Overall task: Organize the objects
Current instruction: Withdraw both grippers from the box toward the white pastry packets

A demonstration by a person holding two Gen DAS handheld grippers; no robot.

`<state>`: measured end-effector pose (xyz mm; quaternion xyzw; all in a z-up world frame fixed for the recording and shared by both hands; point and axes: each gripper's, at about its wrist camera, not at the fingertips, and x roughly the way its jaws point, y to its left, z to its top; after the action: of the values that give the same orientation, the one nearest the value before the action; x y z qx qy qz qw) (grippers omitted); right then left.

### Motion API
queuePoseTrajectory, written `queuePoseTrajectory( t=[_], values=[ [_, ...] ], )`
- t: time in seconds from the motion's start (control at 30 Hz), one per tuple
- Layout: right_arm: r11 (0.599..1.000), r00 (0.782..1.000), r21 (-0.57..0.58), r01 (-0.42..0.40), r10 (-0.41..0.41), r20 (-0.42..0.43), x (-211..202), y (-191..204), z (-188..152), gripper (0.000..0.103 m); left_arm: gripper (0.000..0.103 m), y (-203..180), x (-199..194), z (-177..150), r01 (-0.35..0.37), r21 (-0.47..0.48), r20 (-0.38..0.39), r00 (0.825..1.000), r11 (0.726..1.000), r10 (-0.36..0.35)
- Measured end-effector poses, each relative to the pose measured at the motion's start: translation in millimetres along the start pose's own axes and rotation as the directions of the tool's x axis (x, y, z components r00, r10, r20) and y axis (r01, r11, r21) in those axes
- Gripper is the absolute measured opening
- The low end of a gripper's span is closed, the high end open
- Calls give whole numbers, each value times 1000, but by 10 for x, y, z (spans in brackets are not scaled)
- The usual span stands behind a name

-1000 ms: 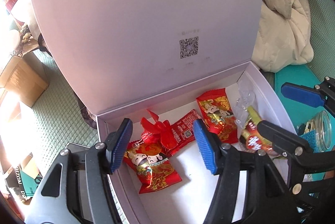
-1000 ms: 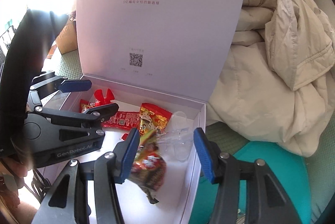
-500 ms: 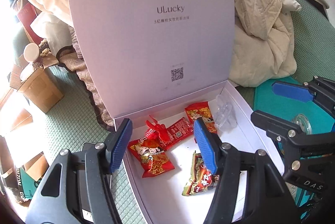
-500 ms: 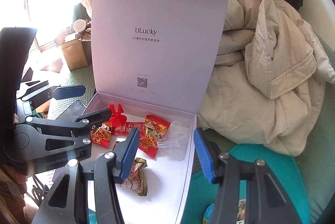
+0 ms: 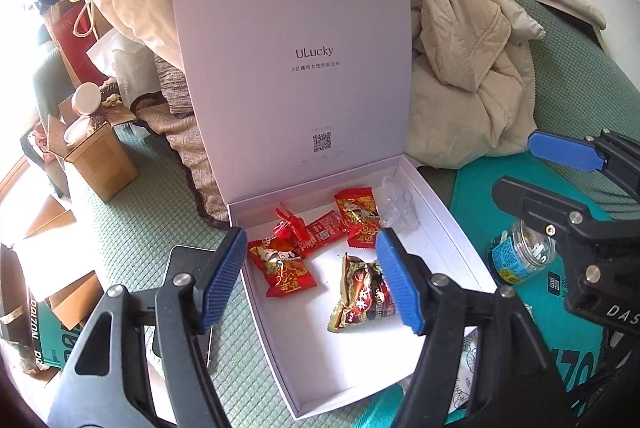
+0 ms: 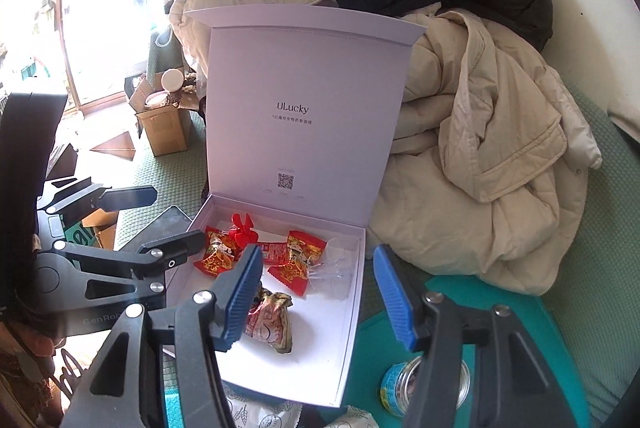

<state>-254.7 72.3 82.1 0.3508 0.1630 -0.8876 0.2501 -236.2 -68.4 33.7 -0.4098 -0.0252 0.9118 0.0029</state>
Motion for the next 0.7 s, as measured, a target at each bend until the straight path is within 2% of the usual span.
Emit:
queuePoseTrajectory(
  t=[0.27, 0.7],
  values=[
    [1000, 1000, 1, 10, -10, 4, -284, 27, -46, 62, 69, -68, -282, -30, -24, 0, 25, 999, 1000, 24],
    [1000, 1000, 2, 25, -25, 15, -765, 53, -318, 67, 73, -274, -612, -177, -16, 15, 37, 999, 1000, 15]
  ],
)
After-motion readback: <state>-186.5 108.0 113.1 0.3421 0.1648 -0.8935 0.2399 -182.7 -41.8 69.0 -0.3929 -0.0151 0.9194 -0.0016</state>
